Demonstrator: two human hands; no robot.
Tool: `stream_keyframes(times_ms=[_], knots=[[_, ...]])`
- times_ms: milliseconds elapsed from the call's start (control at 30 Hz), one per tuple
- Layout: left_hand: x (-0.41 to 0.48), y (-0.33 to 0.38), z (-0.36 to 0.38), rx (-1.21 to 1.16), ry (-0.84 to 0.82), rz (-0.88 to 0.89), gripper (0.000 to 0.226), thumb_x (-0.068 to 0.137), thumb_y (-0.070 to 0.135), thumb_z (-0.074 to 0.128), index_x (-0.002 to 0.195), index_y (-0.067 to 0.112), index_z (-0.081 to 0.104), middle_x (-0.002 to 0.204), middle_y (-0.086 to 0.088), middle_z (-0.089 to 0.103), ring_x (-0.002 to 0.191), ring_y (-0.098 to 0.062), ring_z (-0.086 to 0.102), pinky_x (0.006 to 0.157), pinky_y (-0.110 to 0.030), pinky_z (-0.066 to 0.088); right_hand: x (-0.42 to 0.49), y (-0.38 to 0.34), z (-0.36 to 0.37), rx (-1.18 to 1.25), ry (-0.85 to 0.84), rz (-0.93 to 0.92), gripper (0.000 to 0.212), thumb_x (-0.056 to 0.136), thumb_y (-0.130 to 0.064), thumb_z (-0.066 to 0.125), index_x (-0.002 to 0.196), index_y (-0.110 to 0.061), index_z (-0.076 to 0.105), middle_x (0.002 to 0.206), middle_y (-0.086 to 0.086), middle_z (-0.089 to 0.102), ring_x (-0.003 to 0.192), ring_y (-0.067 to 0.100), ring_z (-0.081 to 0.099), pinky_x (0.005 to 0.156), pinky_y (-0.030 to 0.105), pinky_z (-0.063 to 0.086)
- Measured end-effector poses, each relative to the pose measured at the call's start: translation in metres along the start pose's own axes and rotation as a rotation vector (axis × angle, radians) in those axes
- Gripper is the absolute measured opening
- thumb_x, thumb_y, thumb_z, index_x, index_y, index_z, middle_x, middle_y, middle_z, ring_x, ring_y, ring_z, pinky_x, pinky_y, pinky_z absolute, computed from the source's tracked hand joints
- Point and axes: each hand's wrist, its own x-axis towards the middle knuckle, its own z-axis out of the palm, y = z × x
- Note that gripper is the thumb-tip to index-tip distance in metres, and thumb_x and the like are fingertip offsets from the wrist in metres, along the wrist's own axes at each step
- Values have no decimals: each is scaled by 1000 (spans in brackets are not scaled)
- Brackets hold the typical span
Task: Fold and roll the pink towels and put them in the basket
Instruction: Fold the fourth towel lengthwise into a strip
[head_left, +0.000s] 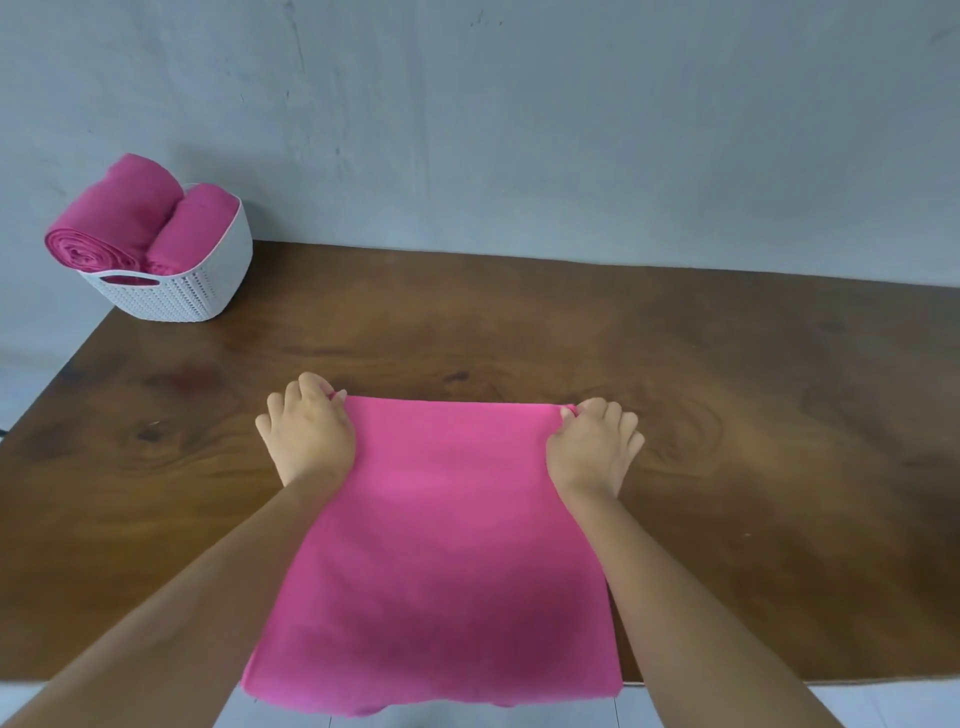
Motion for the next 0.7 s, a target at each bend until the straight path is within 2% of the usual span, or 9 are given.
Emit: stream_keyframes(times_ms=[300, 700], knots=[[51, 21, 29, 4, -18, 13, 12, 101, 26, 54, 100, 15, 55, 103, -9, 63, 102, -35, 49, 87, -49, 35, 49, -19, 24, -83, 35, 3, 24, 101, -31, 50, 104, -11, 61, 105, 7, 59, 106, 29, 46, 94, 44, 32], [126, 51, 74, -54, -11, 29, 10, 100, 25, 56, 96, 15, 55, 99, -7, 63, 96, -33, 50, 80, -47, 36, 132, -47, 61, -129, 73, 6, 24, 100, -31, 52, 103, -9, 62, 103, 8, 59, 103, 30, 48, 90, 46, 37]])
